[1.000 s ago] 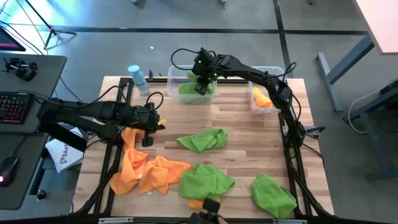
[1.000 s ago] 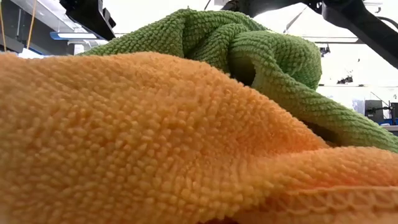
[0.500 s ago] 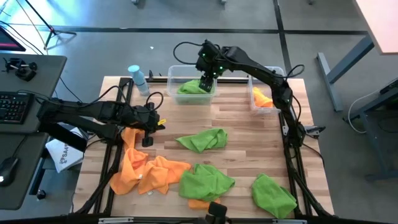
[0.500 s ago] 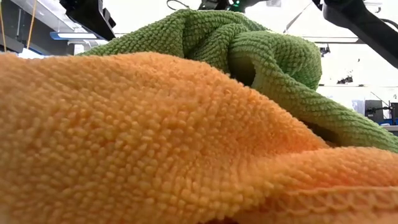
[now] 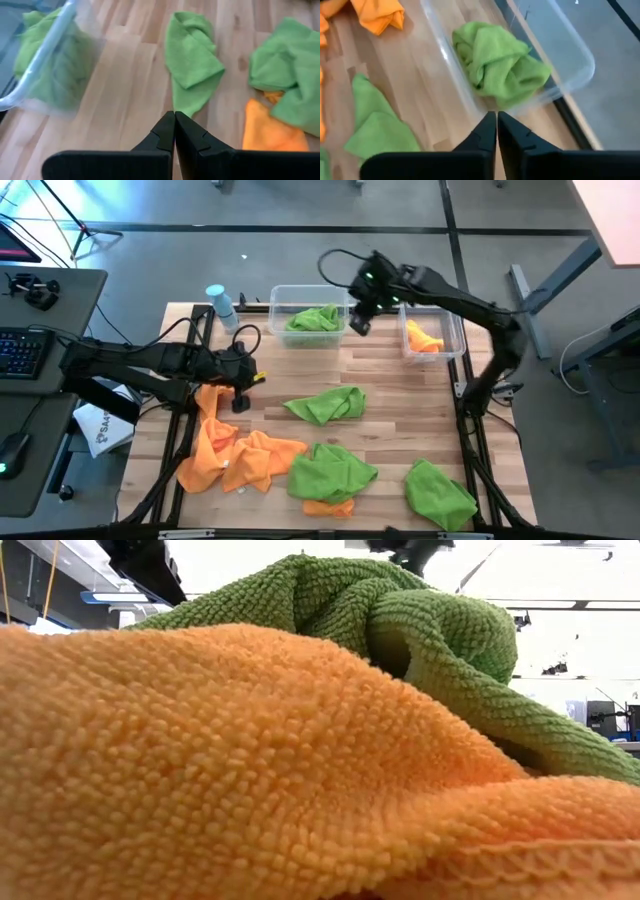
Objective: Sort microfiber towel by color & place in baskets
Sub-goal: Put the orange towel into the right transparent bin
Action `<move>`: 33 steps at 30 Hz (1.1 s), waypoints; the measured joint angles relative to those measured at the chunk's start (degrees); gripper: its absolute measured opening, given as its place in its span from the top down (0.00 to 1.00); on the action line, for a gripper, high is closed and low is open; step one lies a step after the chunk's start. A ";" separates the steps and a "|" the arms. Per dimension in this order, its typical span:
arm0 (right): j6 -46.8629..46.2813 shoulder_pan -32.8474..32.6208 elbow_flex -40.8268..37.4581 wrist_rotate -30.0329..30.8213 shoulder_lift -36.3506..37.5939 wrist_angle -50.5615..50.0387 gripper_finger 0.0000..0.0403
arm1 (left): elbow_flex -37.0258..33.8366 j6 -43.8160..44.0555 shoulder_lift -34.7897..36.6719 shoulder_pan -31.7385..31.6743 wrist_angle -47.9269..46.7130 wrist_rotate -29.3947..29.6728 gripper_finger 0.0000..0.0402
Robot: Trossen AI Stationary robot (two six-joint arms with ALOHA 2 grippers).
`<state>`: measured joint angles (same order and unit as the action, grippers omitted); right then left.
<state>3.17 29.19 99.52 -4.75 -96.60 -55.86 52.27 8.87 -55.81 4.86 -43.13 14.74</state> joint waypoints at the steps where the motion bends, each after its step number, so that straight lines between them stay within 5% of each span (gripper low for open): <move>1: -1.61 -0.21 -3.69 0.02 2.61 1.65 0.98 | 0.00 0.04 0.00 0.00 0.02 0.64 1.00; 8: -13.49 -7.18 -25.90 4.84 20.20 10.94 0.99 | 0.00 0.04 0.00 0.00 0.13 1.09 1.00; 17: -25.74 -19.27 -43.47 10.50 34.69 19.11 1.00 | 0.00 1.92 -0.02 0.02 2.36 0.78 1.00; 25: -32.91 -26.57 -51.41 10.85 39.84 22.62 1.00 | 0.00 0.98 -0.55 0.02 4.48 2.96 0.98; 33: -36.45 -33.62 -55.80 10.98 39.69 21.85 1.00 | -0.02 -0.10 -3.72 0.02 4.28 7.67 0.84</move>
<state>-33.28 -4.43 43.72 6.23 -56.90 -34.01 52.25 8.77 -59.53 4.89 -38.85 22.42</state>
